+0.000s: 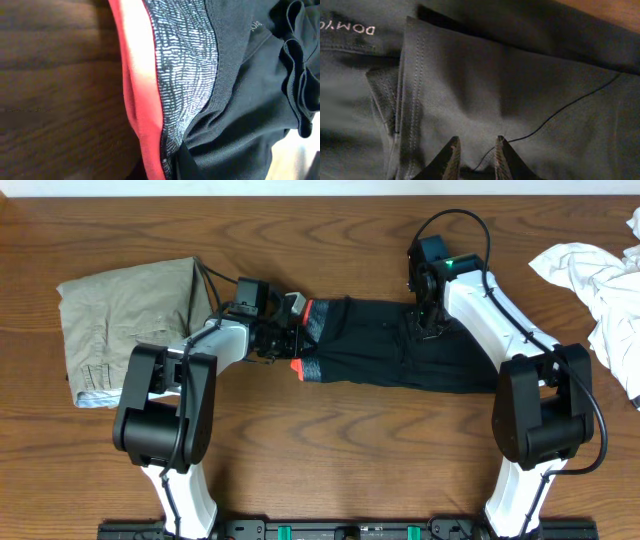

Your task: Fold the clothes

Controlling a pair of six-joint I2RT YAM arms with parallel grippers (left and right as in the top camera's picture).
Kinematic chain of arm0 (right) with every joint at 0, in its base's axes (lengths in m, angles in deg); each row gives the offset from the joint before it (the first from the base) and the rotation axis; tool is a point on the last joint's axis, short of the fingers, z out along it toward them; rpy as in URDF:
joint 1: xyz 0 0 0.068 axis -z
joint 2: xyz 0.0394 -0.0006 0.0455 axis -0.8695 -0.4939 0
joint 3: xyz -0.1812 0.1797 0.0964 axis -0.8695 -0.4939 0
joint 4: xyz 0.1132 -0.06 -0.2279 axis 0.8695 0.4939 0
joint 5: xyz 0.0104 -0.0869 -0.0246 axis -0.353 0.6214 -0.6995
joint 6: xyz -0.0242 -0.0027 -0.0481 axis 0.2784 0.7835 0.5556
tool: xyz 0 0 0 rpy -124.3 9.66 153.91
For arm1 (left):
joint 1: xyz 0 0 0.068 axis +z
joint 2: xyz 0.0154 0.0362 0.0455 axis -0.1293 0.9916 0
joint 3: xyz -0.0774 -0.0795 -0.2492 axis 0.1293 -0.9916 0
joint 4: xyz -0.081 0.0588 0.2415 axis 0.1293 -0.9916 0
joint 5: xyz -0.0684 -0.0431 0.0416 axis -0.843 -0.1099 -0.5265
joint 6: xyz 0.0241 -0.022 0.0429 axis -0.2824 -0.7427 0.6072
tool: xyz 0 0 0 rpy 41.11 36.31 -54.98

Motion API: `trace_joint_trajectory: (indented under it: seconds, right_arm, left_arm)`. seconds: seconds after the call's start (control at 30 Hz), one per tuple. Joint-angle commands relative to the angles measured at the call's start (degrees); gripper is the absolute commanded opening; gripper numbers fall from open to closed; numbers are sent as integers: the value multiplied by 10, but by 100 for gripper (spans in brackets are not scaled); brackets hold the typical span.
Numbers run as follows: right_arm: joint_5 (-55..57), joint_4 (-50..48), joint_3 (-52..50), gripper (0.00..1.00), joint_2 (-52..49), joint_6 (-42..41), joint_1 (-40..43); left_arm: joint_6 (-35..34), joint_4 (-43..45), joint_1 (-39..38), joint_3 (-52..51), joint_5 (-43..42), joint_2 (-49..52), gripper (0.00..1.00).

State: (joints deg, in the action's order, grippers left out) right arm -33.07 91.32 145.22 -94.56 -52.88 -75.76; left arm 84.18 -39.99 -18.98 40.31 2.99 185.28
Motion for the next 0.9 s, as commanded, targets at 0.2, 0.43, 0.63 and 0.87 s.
trace_joint_trajectory:
  seconds: [0.2, 0.43, 0.63, 0.87]
  right_arm:
    - [-2, 2, 9, 20, 22, -10, -1]
    - [-2, 3, 10, 18, 23, -45, 30]
    - [-2, 14, 10, 19, 23, -47, 92]
    - [-2, 33, 10, 21, 23, -47, 155]
  left_arm:
    - [3, -68, 70, -14, 107, -110, 6]
    - [10, -102, 97, -14, 210, -200, 6]
    - [58, -124, 109, -14, 308, -245, 6]
    - [90, -128, 125, -12, 414, -250, 6]
